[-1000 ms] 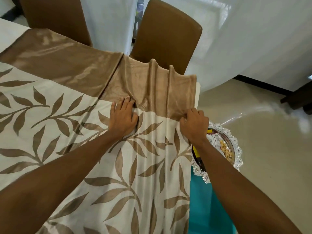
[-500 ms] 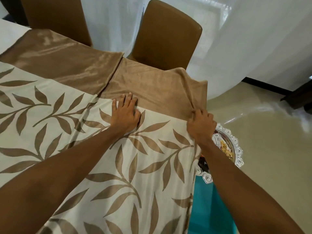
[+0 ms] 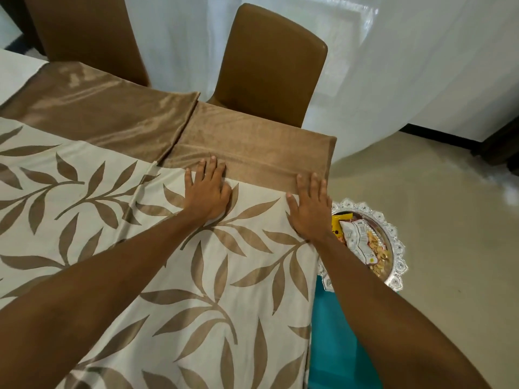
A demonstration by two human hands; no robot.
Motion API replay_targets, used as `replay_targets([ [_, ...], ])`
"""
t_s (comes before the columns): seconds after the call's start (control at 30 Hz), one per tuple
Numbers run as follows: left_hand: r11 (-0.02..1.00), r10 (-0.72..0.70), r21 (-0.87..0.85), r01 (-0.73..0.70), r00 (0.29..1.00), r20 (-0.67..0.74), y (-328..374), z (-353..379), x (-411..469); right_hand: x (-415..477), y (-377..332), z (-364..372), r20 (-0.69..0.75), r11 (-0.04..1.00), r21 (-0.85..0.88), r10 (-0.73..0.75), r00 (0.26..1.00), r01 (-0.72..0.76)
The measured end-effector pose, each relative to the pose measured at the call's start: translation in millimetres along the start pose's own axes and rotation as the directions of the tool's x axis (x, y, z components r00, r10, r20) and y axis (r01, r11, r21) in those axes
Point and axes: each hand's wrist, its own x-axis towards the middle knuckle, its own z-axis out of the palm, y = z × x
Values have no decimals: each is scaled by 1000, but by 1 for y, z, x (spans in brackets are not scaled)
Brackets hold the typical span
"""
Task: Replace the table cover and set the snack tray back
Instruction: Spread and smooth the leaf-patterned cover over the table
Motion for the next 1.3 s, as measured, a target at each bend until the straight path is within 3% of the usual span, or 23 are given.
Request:
replay_targets([
  [0.17, 971, 143, -189, -149, 989, -42, -13, -23, 5, 26, -18, -23, 24, 977, -108, 189, 982, -186],
  [0.27, 974, 168, -132, -182, 980, -109, -32, -28, 4, 32, -56, -28, -119, 992, 3, 127, 985, -127],
  [0.33, 987, 108, -99, -126, 981, -164, -50, -35, 9, 37, -90, -21, -154, 998, 13, -51, 987, 54],
  [0.43, 998, -21, -56, 10, 981, -193, -78, -47, 23, 47, -131, 2, -22, 979, 30, -202, 979, 202],
  [0.5, 996, -82, -32, 79, 987, -135, -92, -56, 33, 51, -137, 18, 28, 981, 16, -191, 981, 191],
  [0.67, 952, -306, 12, 307, 945, 115, -134, -73, 74, 61, -140, 34, -67, 990, -23, -143, 988, 142],
  [0.8, 926, -375, 42, 375, 901, 219, -145, -93, 98, 63, -139, 31, -74, 991, -18, -134, 988, 133],
  [1.0, 919, -393, 67, 388, 894, 215, -172, -96, 117, 65, -138, 32, -109, 993, -8, -114, 988, 114],
  [1.3, 917, -394, -35, 397, 917, 55, -202, -119, 133, 85, -181, 22, -108, 1000, 2, 31, 994, -31],
])
